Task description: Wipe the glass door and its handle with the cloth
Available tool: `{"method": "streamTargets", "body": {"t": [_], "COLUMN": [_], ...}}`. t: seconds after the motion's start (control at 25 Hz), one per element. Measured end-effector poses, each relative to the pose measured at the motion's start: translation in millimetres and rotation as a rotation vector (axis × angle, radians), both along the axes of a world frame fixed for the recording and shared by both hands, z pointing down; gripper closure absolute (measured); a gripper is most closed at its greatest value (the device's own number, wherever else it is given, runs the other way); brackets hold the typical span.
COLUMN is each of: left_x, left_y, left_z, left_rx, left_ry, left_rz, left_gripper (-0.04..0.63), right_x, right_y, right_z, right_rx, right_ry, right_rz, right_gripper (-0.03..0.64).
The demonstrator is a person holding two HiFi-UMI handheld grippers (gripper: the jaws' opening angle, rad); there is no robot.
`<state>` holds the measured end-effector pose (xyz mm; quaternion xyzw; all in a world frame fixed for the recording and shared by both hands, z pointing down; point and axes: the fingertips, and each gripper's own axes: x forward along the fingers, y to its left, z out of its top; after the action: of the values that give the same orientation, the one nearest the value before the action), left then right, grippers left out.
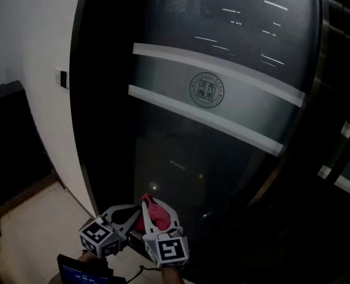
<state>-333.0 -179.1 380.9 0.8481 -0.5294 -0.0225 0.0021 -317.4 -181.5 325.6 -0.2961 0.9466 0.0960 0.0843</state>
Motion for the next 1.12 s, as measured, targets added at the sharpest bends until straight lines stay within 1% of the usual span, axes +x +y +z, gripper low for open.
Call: {"method": "streamTargets", "body": {"t": [0.08, 0.2, 0.28, 0.32, 0.4, 0.48, 0.6, 0.68, 0.8, 0.96, 1.04, 1.12], "left_x": [-33, -72, -93, -104, -130, -150, -171, -192, -208, -219, -225, -228], "left_y": [-9, -21, -31, -38, -56, -79, -115, -142, -173, -206, -222, -241], "left_z": [-9, -7, -6, -9, -13, -19, -36, -46, -67, -81, -82, -81], "left_rx": [0.005, -0.001, -0.015, -0.016, 0.004, 0.023, 0.023, 0.049, 0.081, 0.102, 0.11, 0.119], "left_ry": [0.029, 0.032, 0.034, 0.037, 0.026, 0.0, -0.028, -0.049, -0.049, -0.054, -0.057, -0.06], "left_rz": [-0.033, -0.06, -0.072, -0.082, -0.107, -0.118, -0.116, -0.124, -0.136, -0.095, -0.055, 0.003], "left_gripper": [0.574, 0.574, 0.574, 0.574, 0.574, 0.574, 0.574, 0.574, 0.575, 0.576, 0.577, 0.577], "right_x": [-38, -85, -109, -121, -143, -165, -200, -225, -251, -268, -275, -273], "right_y": [-17, -49, -74, -88, -119, -148, -194, -223, -262, -305, -319, -328], "right_z": [-12, -31, -49, -59, -82, -104, -132, -148, -164, -177, -181, -185], "right_rx": [0.028, 0.061, 0.087, 0.116, 0.169, 0.162, 0.134, 0.133, 0.136, 0.118, 0.094, 0.105], "right_ry": [0.02, 0.036, 0.02, 0.001, -0.04, -0.06, -0.094, -0.108, -0.11, -0.098, -0.098, -0.083], "right_rz": [-0.044, -0.084, -0.095, -0.099, -0.105, -0.122, -0.146, -0.151, -0.132, -0.068, -0.045, -0.011], "right_gripper": [0.568, 0.568, 0.568, 0.568, 0.568, 0.568, 0.568, 0.568, 0.568, 0.568, 0.568, 0.568]}}
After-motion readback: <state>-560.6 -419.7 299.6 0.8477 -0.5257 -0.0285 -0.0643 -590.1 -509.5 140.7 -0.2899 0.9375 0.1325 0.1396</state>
